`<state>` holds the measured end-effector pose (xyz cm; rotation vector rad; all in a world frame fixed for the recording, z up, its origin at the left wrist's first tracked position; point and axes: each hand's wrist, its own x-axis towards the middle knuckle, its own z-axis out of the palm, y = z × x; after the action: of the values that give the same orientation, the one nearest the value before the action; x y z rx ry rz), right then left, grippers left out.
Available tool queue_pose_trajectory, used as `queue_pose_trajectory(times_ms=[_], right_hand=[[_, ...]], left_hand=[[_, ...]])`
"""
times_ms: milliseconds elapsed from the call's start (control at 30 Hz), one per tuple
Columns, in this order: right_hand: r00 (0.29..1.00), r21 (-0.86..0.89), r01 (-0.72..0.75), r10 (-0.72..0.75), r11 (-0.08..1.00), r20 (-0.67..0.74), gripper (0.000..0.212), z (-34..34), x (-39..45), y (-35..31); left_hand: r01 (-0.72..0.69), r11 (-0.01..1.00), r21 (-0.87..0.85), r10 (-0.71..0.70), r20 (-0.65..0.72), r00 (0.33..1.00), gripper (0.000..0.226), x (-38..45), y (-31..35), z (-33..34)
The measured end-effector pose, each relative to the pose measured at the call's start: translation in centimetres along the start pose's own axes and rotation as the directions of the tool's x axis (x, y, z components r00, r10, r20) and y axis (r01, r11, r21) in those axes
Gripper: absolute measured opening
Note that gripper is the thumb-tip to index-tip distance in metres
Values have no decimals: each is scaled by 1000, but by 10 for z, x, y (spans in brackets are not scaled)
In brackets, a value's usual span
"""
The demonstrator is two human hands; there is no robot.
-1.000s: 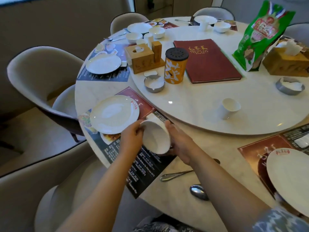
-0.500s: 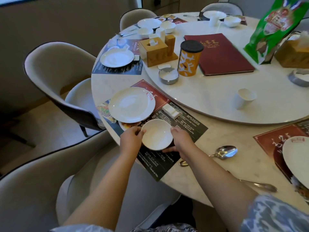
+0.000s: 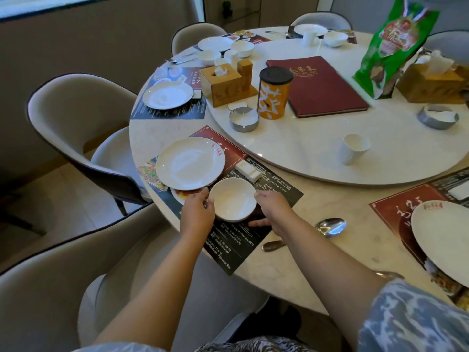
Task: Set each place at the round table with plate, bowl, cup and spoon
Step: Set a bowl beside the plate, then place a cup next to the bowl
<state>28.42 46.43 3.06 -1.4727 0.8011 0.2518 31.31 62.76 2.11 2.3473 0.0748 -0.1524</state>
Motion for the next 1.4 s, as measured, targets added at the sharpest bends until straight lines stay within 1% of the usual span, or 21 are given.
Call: queue_pose_trajectory(times_ms=[67, 133, 233, 333, 467, 533, 600, 667, 700, 767, 800, 867, 933, 1033, 1100, 1167, 1233, 1333, 1400], right_hand=[[998, -38, 60, -60, 998, -19, 34, -10, 5, -2], [987, -71, 143, -148, 987, -69, 28, -25, 11, -5], [939, -107, 259, -276, 960, -203, 18, -55, 17, -11], [872, -141, 345, -372, 928, -318, 22, -90, 20, -17], [752, -203, 431, -474, 879, -458, 23, -136, 27, -21], [692, -230, 434, -486, 871, -533, 23, -159, 36, -21], [646, -266, 414, -487, 871, -588, 32, -180, 48, -22], [614, -301, 370, -475, 879, -631, 49, -199, 61, -26], [621, -302, 343, -456, 890, -638, 58, -207, 68, -28], [682, -274, 303, -408, 913, -607, 74, -221, 82, -31], [712, -263, 298, -397, 918, -580, 79, -226, 89, -31], [747, -242, 307, -390, 921, -538, 84, -232, 100, -31], [762, -213, 326, -390, 921, -516, 79, -234, 105, -32], [750, -227, 375, -438, 899, -496, 66, -231, 103, -32], [744, -228, 399, -459, 888, -485, 64, -224, 97, -31], [752, -213, 422, -471, 881, -461, 62, -211, 87, -30], [765, -195, 453, -492, 870, -415, 61, -191, 74, -28], [783, -168, 502, -529, 848, -327, 59, -155, 55, -19], [793, -160, 519, -543, 839, -276, 57, -131, 47, -10]], left_hand=[[-57, 998, 7, 58, -86, 995, 40, 0, 8, 5], [-133, 991, -30, 128, -118, 985, 34, 1, 26, 12], [-259, 960, -107, 254, -55, 966, 24, 4, 62, 33], [-316, 929, -194, 330, 46, 943, 23, 9, 102, 61], [-318, 913, -257, 363, 154, 919, 24, 15, 147, 105], [-295, 915, -275, 358, 217, 908, 26, 22, 165, 130], [-256, 913, -316, 349, 283, 893, 33, 32, 183, 156], [-179, 908, -379, 323, 363, 874, 43, 39, 200, 176], [-140, 905, -401, 312, 404, 860, 47, 42, 208, 184], [-94, 905, -416, 300, 464, 834, 52, 48, 221, 197], [-89, 904, -419, 303, 478, 825, 53, 52, 226, 203], [-81, 899, -431, 309, 491, 815, 52, 58, 233, 213], [-69, 896, -439, 305, 495, 813, 47, 62, 237, 219], [-41, 875, -483, 306, 484, 820, 40, 63, 234, 221], [-17, 853, -522, 298, 459, 837, 36, 61, 230, 211], [-9, 826, -563, 284, 403, 870, 36, 60, 221, 193], [-32, 819, -573, 272, 338, 901, 34, 60, 207, 170], [-88, 860, -503, 243, 250, 937, 34, 57, 175, 132], [-73, 868, -492, 197, 205, 959, 36, 54, 153, 110]])
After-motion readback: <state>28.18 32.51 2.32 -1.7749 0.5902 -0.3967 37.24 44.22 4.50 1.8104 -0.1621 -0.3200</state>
